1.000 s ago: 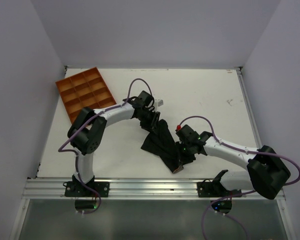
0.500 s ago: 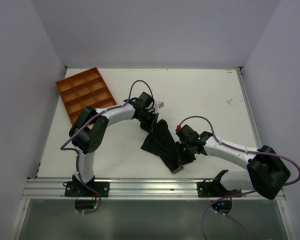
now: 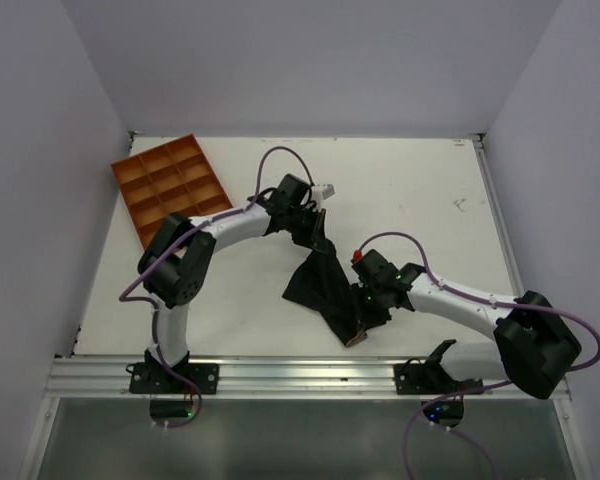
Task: Roll the underwear
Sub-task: Fold the underwear
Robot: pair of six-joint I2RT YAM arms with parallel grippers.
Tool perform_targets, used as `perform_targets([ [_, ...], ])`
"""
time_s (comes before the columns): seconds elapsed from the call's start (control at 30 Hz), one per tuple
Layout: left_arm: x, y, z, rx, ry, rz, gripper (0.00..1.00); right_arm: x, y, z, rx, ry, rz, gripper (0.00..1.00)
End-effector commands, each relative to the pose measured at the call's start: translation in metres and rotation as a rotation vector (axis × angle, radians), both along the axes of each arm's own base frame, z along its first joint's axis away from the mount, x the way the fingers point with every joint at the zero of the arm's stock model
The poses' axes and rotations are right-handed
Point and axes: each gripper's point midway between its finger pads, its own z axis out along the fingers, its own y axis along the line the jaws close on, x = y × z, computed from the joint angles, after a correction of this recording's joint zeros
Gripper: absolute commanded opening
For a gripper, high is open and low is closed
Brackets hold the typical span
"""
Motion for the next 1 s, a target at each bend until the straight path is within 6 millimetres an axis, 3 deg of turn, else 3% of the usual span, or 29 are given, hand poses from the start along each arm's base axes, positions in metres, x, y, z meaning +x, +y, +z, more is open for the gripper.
perform_targets([
  [0.0,0.027,-0.031,0.046,-0.177,-0.111,-0.005,0.0,-0.019,-0.015,-0.014,-0.06,0.063,0.007,0.26],
  [0.2,0.032,-0.045,0.048,-0.245,-0.107,-0.015,0.0,-0.019,-0.016,-0.015,-0.061,0.063,0.002,0.26],
  [0.53,0.032,-0.032,0.012,-0.124,-0.068,0.001,0.0,-0.015,-0.023,-0.011,-0.103,0.045,-0.018,0.27],
  [0.63,0.032,-0.023,0.009,-0.076,-0.081,0.005,0.04,-0.016,-0.023,-0.012,-0.105,0.048,-0.019,0.27],
  [0.83,0.038,0.0,0.015,0.013,-0.116,0.046,0.33,-0.017,-0.025,-0.013,-0.112,0.053,-0.021,0.27],
  [0.97,0.035,0.018,0.017,0.055,-0.123,0.062,0.35,-0.015,-0.024,-0.012,-0.113,0.052,-0.023,0.27],
])
